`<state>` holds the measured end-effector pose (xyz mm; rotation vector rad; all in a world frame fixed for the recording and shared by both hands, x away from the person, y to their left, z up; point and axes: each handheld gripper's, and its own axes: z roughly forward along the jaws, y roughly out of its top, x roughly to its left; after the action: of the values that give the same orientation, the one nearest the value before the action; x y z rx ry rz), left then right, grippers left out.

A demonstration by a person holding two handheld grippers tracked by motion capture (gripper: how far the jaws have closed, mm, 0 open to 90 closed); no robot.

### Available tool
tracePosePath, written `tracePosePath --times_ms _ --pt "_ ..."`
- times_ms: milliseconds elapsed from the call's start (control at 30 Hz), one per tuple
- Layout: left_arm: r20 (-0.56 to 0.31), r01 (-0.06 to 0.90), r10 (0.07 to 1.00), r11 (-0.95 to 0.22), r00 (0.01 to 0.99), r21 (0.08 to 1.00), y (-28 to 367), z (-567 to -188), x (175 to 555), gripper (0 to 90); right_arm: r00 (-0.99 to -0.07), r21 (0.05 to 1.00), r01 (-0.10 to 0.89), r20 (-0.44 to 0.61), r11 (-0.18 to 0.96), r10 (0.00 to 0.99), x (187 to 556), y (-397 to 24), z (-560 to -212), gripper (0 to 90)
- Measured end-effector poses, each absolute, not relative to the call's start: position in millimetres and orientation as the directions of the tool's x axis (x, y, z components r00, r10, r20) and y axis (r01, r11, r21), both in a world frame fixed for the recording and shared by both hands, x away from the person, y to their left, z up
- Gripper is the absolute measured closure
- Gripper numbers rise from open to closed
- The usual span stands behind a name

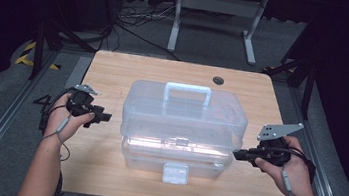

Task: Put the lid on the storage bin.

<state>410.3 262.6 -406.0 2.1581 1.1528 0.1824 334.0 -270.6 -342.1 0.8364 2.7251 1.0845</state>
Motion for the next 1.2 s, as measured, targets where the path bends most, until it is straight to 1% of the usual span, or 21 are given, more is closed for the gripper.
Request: tracePosePath --times_ms 633,1200 --pt "-0.185 0.684 0.777 -0.381 0.601 0.622 261.1 -405.8 411.5 52.4 -0.859 0.579 0.457 0.092 0.675 0.503 333.6 -266.0 -350.6 90.0" --pt "-0.194 0.688 0.775 -0.379 0.602 0.619 262.1 -407.1 412.7 52.1 -0.858 0.515 0.478 0.102 0.711 0.503 336.0 -263.4 -358.9 90.0"
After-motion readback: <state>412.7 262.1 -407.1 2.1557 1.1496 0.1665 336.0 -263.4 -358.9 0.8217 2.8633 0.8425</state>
